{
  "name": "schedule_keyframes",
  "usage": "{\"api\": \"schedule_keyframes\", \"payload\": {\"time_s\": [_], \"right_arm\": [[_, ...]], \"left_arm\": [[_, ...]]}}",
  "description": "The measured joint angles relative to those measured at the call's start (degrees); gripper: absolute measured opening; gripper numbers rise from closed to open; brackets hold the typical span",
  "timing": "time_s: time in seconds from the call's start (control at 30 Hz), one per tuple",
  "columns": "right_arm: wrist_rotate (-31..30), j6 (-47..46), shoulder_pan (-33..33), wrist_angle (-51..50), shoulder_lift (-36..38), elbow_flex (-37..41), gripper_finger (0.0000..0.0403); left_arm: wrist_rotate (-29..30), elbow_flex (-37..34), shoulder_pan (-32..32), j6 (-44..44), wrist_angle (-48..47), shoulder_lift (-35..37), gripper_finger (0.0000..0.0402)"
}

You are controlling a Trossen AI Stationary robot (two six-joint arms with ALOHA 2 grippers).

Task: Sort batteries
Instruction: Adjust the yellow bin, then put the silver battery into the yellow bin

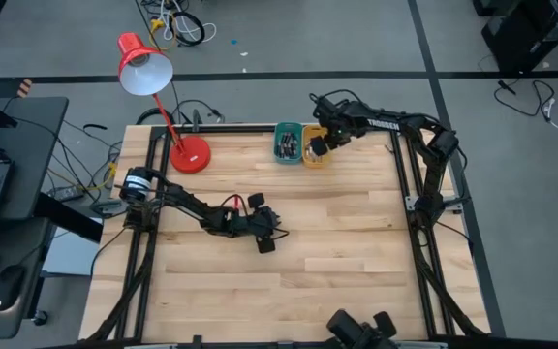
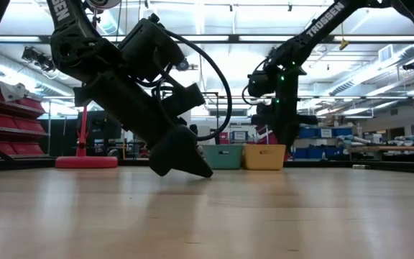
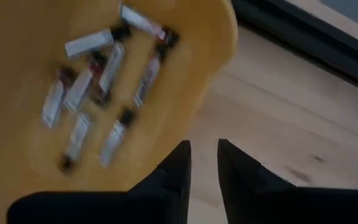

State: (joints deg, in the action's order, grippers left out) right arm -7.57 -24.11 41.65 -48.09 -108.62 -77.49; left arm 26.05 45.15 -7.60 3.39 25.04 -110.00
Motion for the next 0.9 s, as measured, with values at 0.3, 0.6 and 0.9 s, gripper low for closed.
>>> {"api": "schedule_keyframes", "payload": {"time_s": [0.3, 0.6, 0.9], "right_arm": [[-5.82, 8.65, 6.71, -16.21, 0.0, -5.98, 0.0088], [-10.58, 7.95, 16.1, -23.91, 0.0, -4.15, 0.0101], [-9.9, 11.38, 19.38, -23.45, 0.02, -1.18, 0.0106]], "left_arm": [[1.36, -0.13, 0.55, -0.79, 1.76, -0.13, 0.0092], [1.49, -0.15, 2.55, -1.58, 3.08, -0.15, 0.0092], [1.24, -0.13, 3.7, -3.32, 3.16, -0.15, 0.0092]]}}
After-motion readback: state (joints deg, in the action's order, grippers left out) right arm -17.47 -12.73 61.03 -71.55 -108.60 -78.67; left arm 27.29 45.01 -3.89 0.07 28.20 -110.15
